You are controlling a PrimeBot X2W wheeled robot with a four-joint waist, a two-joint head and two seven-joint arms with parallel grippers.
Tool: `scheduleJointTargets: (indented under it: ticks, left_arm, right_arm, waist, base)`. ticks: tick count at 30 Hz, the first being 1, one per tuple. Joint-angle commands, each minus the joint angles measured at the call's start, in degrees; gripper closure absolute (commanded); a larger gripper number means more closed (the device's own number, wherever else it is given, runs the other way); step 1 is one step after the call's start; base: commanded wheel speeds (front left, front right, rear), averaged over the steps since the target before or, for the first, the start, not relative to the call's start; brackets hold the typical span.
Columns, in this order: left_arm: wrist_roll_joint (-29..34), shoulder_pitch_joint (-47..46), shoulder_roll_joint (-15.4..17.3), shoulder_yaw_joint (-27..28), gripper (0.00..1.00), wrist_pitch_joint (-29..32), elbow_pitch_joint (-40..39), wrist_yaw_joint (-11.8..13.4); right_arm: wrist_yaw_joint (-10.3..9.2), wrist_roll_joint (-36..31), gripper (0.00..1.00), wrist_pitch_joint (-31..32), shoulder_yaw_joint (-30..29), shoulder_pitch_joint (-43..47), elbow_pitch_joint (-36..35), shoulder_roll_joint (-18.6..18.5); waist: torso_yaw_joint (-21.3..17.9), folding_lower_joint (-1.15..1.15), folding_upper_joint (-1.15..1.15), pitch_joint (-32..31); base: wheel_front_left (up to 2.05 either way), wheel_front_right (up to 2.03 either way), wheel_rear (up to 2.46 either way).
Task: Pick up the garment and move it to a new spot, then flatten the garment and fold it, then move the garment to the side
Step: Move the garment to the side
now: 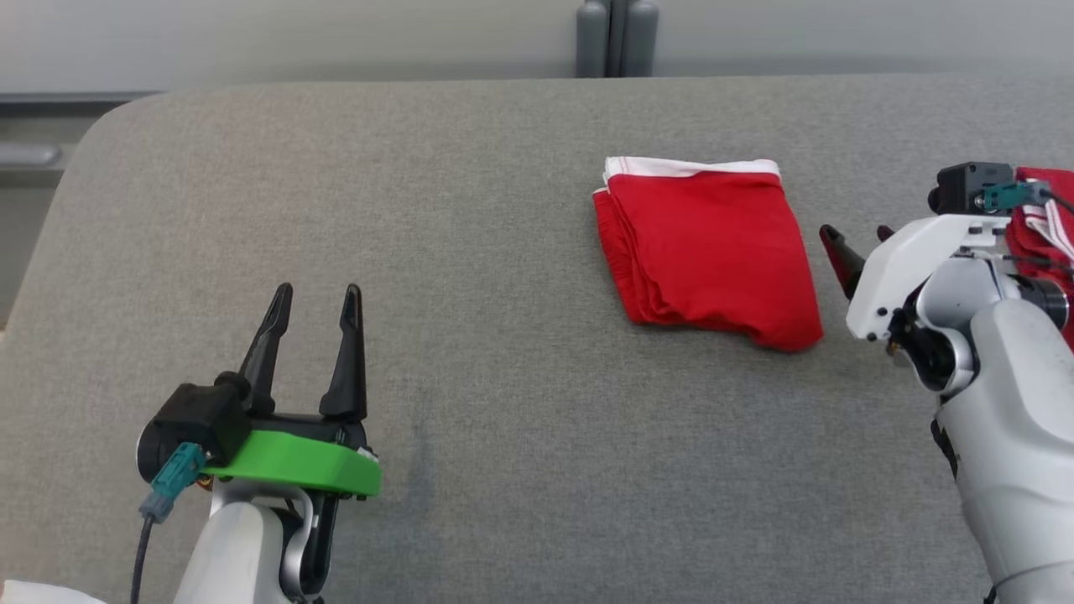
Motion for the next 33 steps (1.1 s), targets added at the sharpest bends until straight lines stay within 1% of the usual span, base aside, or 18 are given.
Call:
scheduleJointTargets:
  ticks: [1, 4, 7, 13, 15, 16, 17, 18, 21, 24, 26, 30, 33]
  left_arm:
    - [-0.5, -1.3, -0.2, -0.2, 0.00, -0.1, -0.3, -0.1]
    - [-0.7, -2.1, -0.4, -0.6, 0.00, -0.2, -0.6, -0.1]
    - [-0.8, -2.7, -0.5, -0.8, 0.00, -0.2, -0.9, -0.1]
    - [-0.8, -3.0, -0.7, -0.9, 0.00, -0.2, -0.9, -0.1]
    - [-0.8, -3.0, -0.7, -1.0, 0.00, -0.2, -0.8, -0.1]
    - [-0.8, -3.0, -0.7, -1.1, 0.00, -0.2, -0.7, -0.1]
    - [-0.8, -3.1, -0.7, -1.1, 0.00, -0.2, -0.8, -0.1]
    - [-0.7, -3.1, -0.8, -1.1, 0.00, -0.2, -0.8, -0.1]
    - [-0.4, -3.2, -0.6, -1.2, 0.00, -0.1, -0.9, -0.1]
    - [-0.3, -3.3, -0.1, -1.1, 0.00, -0.1, -1.2, -0.1]
    - [-0.3, -3.1, 0.1, -0.6, 0.00, -0.2, -1.6, -0.1]
    - [-0.2, -3.2, 0.3, -0.5, 0.00, -0.2, -2.4, -0.1]
    - [-0.2, -4.1, 0.4, -0.6, 0.00, -0.1, -2.9, -0.1]
  right_arm:
    - [-0.06, 0.1, 0.00, 0.6, -0.5, -2.4, 1.7, -0.9]
    - [-0.06, 0.4, 0.00, 1.8, -1.3, -5.3, 6.0, -0.8]
    - [-0.06, 0.1, 0.00, 4.4, -1.4, -7.8, 10.4, -1.0]
    - [-0.06, -1.2, 0.00, 10.0, -1.3, -10.1, 17.5, -1.1]
    - [-0.06, -1.6, 0.00, 11.7, -0.3, -10.0, 19.1, -0.9]
    - [-0.06, -1.6, 0.57, 12.2, 0.1, -10.1, 19.4, -0.9]
    - [-0.05, -1.9, 0.91, 12.4, 0.9, -10.4, 19.4, -1.2]
    - [-0.05, -1.8, 1.00, 12.7, 1.8, -10.6, 19.1, -1.6]
    - [-0.11, -2.5, 1.00, 11.9, 4.3, -12.1, 17.3, -3.8]
    - [-0.10, -2.1, 1.00, 12.2, 8.2, -14.2, 14.5, -5.8]
    - [-0.08, -1.4, 1.00, 13.0, 11.2, -15.7, 12.4, -7.0]
    - [-0.08, 0.6, 1.00, 16.0, 16.6, -18.5, 7.9, -11.2]
    - [-0.08, 2.9, 1.00, 17.9, 18.7, -20.3, 4.5, -14.6]
  waist:
    - [4.6, 0.00, 0.00, 4.6]
    - [6.2, 0.00, 0.00, 6.0]
    - [7.6, 0.00, 0.00, 7.1]
    - [8.5, 0.00, 0.00, 7.5]
    - [8.4, 0.00, 0.00, 7.4]
    - [8.3, 0.00, 0.00, 7.3]
    - [8.0, 0.00, 0.00, 7.2]
    - [7.6, 0.00, 0.00, 7.1]
    - [6.4, 0.00, 0.00, 6.9]
    - [4.4, 0.00, 0.00, 6.6]
    - [2.5, 0.00, 0.00, 6.6]
    - [-1.6, 0.00, 0.00, 7.1]
    - [-4.3, 0.00, 0.00, 8.0]
  base:
    - [0.00, 0.00, 0.00]
    - [0.00, 0.00, 0.00]
    - [0.00, 0.00, 0.00]
    - [0.00, 0.00, 0.00]
    - [0.00, 0.00, 0.00]
    - [0.00, 0.00, 0.00]
    - [0.00, 0.00, 0.00]
    - [0.00, 0.00, 0.00]
    - [0.00, 0.00, 0.00]
    - [0.00, 0.00, 0.00]
    - [0.00, 0.00, 0.00]
    - [0.00, 0.00, 0.00]
    - [0.00, 0.00, 0.00]
